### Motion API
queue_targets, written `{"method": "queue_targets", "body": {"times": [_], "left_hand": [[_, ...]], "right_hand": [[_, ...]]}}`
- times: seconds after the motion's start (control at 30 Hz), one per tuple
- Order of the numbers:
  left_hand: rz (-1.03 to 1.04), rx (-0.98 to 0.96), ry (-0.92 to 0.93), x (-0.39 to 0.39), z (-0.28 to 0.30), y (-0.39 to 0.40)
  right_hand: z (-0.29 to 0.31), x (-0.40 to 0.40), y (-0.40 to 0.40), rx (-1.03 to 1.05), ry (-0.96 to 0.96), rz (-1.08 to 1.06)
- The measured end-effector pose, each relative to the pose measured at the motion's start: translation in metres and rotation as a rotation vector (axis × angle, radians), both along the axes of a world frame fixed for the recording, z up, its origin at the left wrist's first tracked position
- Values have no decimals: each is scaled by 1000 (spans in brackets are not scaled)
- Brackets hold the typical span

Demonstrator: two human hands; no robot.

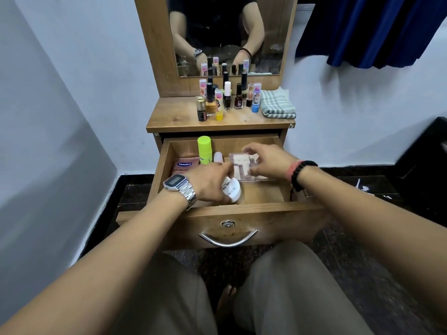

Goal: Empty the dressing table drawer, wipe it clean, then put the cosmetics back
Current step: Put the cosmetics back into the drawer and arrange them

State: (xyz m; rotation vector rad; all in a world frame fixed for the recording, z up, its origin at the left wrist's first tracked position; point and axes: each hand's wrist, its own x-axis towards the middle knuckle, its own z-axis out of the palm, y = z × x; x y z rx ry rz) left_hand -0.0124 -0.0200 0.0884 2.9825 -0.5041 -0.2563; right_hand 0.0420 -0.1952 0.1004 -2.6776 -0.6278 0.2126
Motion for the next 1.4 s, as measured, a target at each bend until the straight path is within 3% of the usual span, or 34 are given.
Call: {"method": "queue_targets", "body": {"times": [0.2, 0.43, 0.67, 0.87, 1.07, 1.23, 1.4], "left_hand": [[-92, -74, -9, 14, -16, -47], [-68, 41, 73, 17, -22, -59], [-269, 185, 20, 20, -11, -80], [-260, 321, -45, 19, -7, -39], [-124, 409, 62, 12, 0, 24], [-109, 457, 23, 8, -1, 42], [-14, 339, 55, 13, -5, 51]], "right_hand": [[17, -31, -47, 18, -169, -69], [-5, -51, -68, 87, -169, -40], [-16, -51, -68, 118, -196, -56], [-19, -50, -69, 88, -209, -51], [-19, -50, -69, 67, -212, -39], [-18, -51, -68, 56, -217, -35], [-15, -53, -67, 48, -214, -44]]}}
